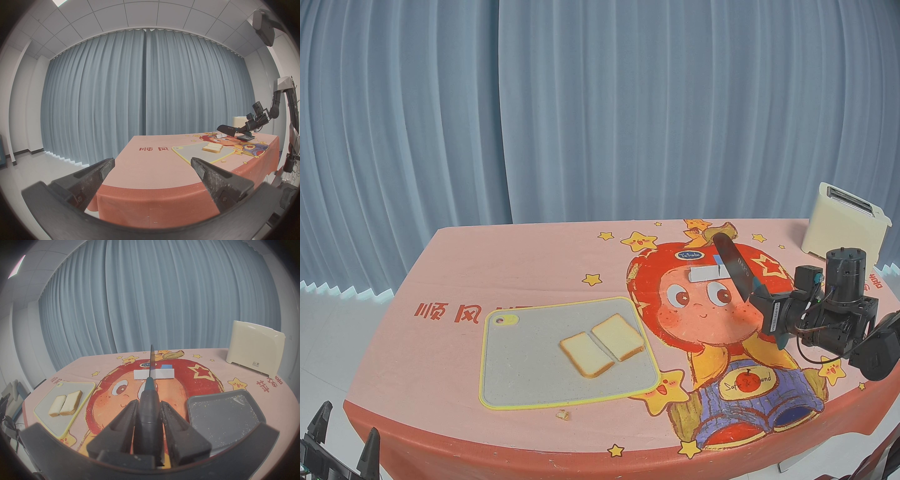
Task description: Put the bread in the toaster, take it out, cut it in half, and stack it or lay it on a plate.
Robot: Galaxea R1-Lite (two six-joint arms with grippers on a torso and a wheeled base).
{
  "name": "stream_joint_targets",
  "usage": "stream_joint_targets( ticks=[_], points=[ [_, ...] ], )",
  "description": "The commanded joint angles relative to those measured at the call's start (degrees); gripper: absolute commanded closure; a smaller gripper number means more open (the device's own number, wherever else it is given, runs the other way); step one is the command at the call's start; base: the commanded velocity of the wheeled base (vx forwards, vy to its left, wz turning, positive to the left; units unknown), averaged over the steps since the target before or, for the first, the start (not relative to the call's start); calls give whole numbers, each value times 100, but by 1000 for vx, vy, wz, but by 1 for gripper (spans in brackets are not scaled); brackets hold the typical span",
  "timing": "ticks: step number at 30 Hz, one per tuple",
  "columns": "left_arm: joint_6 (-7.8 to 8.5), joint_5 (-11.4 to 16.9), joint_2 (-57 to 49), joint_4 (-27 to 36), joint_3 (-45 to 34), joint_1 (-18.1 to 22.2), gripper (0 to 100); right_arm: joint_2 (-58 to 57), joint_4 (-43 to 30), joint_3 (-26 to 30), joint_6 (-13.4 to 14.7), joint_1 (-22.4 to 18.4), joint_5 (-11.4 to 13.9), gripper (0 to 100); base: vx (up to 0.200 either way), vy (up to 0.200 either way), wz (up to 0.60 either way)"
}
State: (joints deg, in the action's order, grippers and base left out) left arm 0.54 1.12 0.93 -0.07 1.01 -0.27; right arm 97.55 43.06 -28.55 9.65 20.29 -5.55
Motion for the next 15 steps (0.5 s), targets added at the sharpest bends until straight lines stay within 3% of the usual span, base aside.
stream_joint_targets(
  ticks=[1, 15],
  points=[
    [-1, 2, -57, -1, -101, -8, 0, 36, 1, 7, 1, 28, 1, 100, 0, 0, 0],
    [-1, 2, -57, -1, -101, -8, 0, 89, 10, -10, 1, 46, 1, 100, 0, 0, 0]
  ],
)
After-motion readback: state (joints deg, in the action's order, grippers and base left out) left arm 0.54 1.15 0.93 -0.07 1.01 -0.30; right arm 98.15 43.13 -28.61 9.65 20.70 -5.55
